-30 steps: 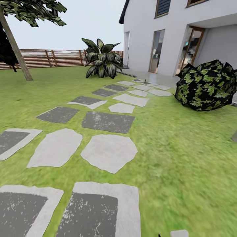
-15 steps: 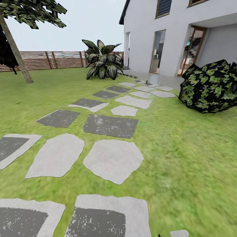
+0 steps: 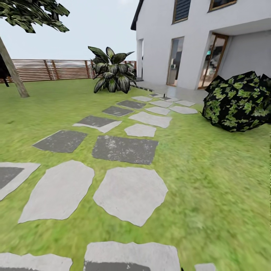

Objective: In the garden, pick up the pesticide atomizer on the floor and spray pesticide onto both trees until each tree trunk is fully covered.

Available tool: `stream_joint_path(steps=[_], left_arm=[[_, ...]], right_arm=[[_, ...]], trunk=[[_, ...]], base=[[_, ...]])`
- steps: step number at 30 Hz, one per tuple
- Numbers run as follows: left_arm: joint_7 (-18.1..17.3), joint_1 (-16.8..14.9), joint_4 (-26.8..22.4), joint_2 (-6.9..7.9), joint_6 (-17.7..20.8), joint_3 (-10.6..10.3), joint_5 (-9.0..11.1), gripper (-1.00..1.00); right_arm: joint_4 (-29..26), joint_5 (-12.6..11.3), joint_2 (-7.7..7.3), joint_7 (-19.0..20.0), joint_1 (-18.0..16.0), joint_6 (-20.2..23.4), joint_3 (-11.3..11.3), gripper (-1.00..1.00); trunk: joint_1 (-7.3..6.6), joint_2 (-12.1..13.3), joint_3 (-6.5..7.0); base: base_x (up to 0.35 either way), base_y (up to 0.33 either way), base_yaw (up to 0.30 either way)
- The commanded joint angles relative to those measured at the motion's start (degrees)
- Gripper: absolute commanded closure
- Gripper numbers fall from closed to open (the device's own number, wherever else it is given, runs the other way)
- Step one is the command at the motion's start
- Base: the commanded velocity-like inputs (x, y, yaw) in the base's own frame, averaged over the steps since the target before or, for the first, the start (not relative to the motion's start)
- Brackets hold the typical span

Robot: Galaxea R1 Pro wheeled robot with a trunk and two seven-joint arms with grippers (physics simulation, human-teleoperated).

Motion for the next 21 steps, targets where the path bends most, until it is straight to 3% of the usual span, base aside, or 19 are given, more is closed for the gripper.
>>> stream_joint_path(steps=[1,21], left_arm=[[-0.03,-0.01,0.05,-0.01,-0.18,0.17,0.07,-1.00],[0.02,-0.01,0.05,0.07,-0.18,0.17,0.07,-1.00]], right_arm=[[0.04,0.33,-0.02,-0.01,-0.03,-0.16,0.01,-1.00],[0.04,0.35,-0.02,0.00,-0.07,-0.16,0.10,-1.00]], trunk=[[0.02,-0.01,0.01],[0.02,-0.01,0.14]], base=[[0.304,0.171,-0.185],[0.320,0.129,-0.022]])
